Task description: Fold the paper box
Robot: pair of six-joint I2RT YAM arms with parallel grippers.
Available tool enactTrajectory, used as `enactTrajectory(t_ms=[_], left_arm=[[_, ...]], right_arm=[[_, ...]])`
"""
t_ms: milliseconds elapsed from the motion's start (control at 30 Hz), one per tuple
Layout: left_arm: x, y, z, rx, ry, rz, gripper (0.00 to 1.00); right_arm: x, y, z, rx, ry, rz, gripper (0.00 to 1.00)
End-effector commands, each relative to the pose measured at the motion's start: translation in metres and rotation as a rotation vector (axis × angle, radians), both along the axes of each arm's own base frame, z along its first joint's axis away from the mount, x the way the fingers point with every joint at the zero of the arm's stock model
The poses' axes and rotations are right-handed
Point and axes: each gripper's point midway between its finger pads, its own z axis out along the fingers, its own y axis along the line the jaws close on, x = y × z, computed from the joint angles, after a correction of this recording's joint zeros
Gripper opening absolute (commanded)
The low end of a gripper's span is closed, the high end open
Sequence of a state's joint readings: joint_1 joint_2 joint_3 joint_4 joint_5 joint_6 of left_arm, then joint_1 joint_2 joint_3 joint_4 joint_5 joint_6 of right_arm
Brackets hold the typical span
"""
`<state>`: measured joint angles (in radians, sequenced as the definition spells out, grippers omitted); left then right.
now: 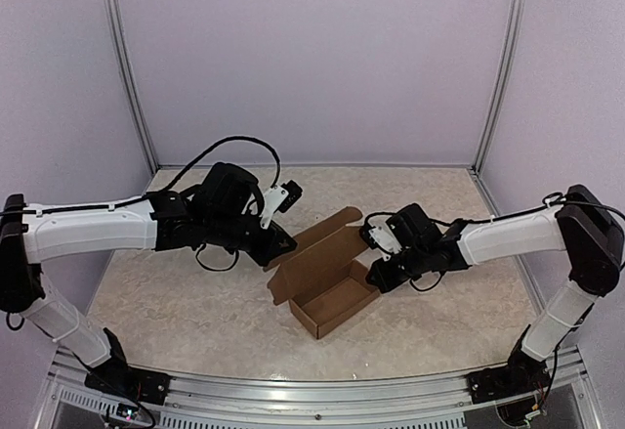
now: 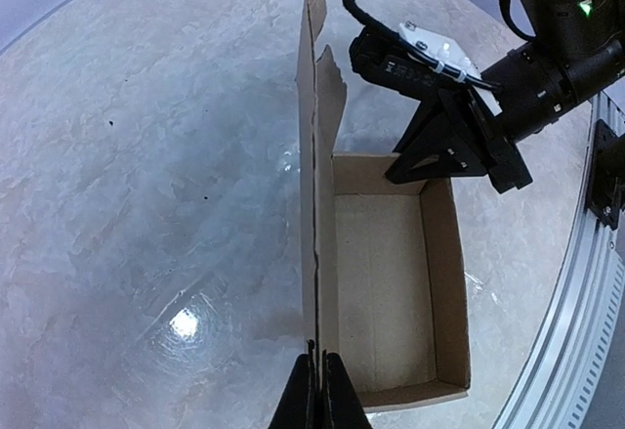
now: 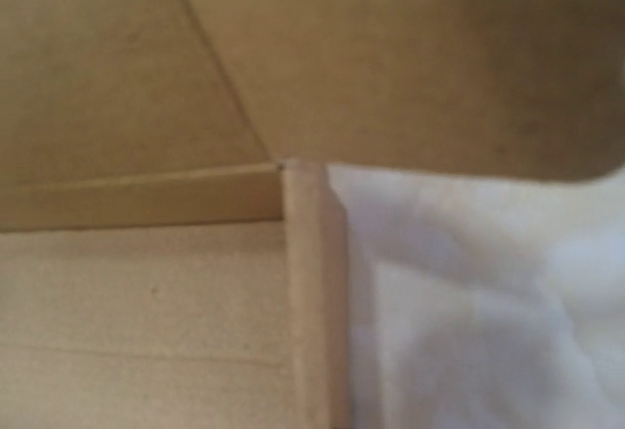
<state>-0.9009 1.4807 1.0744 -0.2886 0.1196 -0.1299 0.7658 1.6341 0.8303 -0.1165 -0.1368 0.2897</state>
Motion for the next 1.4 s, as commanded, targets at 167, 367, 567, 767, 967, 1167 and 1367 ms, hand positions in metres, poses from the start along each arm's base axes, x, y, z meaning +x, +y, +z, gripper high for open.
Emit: enactTrajectory(t_ms=[167, 367, 567, 767, 967, 1167, 1367], left_arm=[[-0.009, -0.021, -0.046, 0.016, 0.157, -0.068, 0.04], [-0.014, -0.026, -0.068, 0.032, 0.245, -0.086, 0.04], [-0.025, -0.033, -0.084, 0.019, 0.322, -0.128, 0.03], [-0.024, -0.032, -0.08, 0.011, 0.293, -0.125, 0.03], [-0.023, -0.028, -0.077, 0.074, 0.194, -0.117, 0.0], [-0.021, -0.02, -0.082, 0.134, 0.134, -0.078, 0.0], [-0.016, -0.014, -0.08, 0.148, 0.094, -0.041, 0.0]], right_arm=[[-0.036, -0.002, 0.008, 0.052, 0.005, 0.055, 0.0], [-0.038, -0.004, 0.006, 0.05, -0.016, 0.051, 0.0], [-0.038, -0.003, 0.001, 0.025, -0.004, 0.068, 0.0], [-0.035, -0.001, 0.004, 0.003, -0.011, 0.082, 0.08], [-0.027, 0.001, 0.015, -0.019, -0.031, 0.09, 0.22], [-0.027, 0.002, 0.022, -0.056, -0.011, 0.104, 0.24], [-0.036, -0.009, 0.017, -0.107, 0.05, 0.091, 0.31]])
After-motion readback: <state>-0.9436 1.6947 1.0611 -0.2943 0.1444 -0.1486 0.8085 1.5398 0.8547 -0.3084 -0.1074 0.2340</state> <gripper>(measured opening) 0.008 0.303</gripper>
